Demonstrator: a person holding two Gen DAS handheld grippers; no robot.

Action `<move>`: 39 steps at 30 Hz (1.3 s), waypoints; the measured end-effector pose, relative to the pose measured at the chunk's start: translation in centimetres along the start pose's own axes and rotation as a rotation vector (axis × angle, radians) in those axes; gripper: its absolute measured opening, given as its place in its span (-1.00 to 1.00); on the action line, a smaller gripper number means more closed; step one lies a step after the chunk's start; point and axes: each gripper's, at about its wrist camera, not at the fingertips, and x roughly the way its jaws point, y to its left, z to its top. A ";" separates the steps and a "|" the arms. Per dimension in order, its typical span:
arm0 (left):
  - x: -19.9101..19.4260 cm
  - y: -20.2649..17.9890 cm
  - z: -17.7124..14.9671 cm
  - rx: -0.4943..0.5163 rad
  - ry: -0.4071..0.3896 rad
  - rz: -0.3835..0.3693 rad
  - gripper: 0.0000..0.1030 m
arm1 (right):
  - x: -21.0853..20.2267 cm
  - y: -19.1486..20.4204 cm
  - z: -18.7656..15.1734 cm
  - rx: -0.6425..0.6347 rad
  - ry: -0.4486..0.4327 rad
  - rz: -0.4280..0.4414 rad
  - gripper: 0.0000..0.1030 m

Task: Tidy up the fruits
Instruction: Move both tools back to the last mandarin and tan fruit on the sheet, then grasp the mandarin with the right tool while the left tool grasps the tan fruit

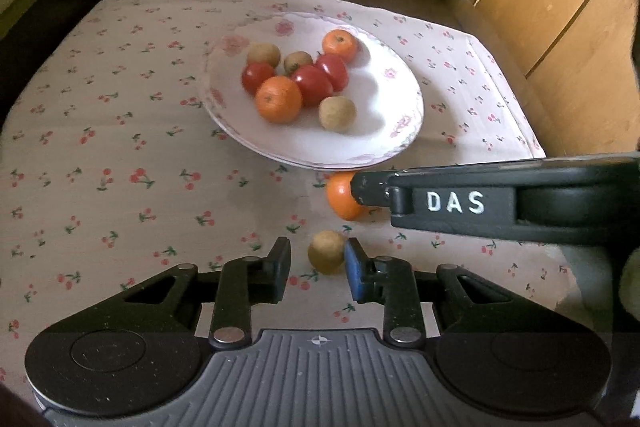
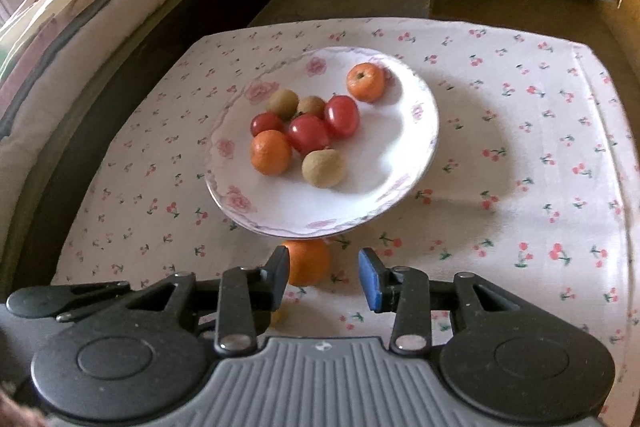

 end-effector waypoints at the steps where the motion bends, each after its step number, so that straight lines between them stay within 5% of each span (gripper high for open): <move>1: 0.0 0.2 -0.1 -0.002 0.001 0.000 -0.26 | 0.3 0.2 0.1 -0.006 0.004 0.003 -0.24; 18: 1.1 0.4 -0.3 -0.013 0.018 -0.032 0.04 | 1.8 1.0 -0.2 -0.108 -0.003 -0.046 -0.34; 39: 2.5 -1.7 0.3 0.002 0.015 -0.019 0.10 | -4.0 -3.8 -2.9 0.027 -0.044 -0.095 -0.35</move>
